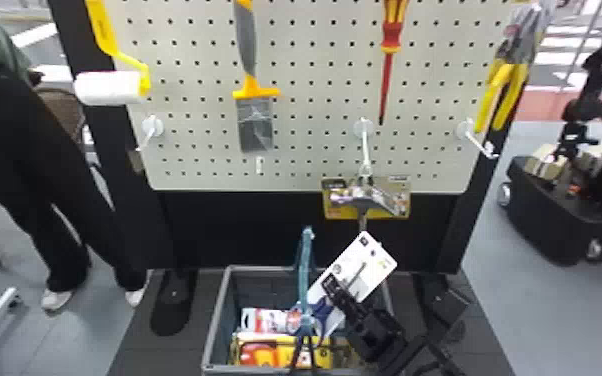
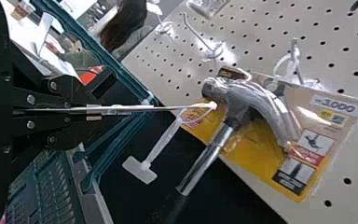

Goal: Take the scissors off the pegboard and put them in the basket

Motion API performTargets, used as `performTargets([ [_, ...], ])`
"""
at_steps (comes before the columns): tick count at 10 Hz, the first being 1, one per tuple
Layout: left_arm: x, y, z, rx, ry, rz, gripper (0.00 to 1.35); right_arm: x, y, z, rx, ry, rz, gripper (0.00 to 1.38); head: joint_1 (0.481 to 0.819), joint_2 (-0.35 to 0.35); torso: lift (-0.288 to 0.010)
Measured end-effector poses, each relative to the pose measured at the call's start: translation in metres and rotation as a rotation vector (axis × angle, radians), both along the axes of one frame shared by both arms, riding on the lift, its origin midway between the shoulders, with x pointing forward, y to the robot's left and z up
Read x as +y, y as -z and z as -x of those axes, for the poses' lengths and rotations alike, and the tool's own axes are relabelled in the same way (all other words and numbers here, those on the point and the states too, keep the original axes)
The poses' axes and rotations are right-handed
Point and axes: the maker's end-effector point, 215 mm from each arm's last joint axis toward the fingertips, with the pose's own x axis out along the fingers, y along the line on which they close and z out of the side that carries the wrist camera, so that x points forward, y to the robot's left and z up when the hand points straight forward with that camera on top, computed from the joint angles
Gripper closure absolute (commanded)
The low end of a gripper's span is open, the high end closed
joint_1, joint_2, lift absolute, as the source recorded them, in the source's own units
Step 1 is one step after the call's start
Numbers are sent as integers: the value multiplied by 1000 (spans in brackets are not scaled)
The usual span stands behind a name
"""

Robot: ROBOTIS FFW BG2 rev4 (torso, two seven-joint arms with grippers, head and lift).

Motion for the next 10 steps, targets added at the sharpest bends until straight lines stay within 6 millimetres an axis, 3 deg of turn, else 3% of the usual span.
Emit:
performTargets([
  [4,-2,0,-1,0,2,3,188,13,3,0,-1,-50,-8,1204,549,0,-100],
  [5,-2,1,-1,1,2,2,186,16,3,0,-1,-61,-11,1029,549,0,-100],
  [6,-2,1,-1,1,2,2,186,17,3,-1,-1,-68,-14,541,549,0,-100],
  [7,-2,1,-1,0,2,2,186,17,2,-1,-3,-71,-15,199,549,0,-100],
  [8,-2,0,-1,0,2,3,186,17,1,-2,-7,-73,-14,73,549,0,-100],
  [10,-2,0,-1,-2,3,2,188,17,-1,-3,-16,-74,-11,122,549,0,-100],
])
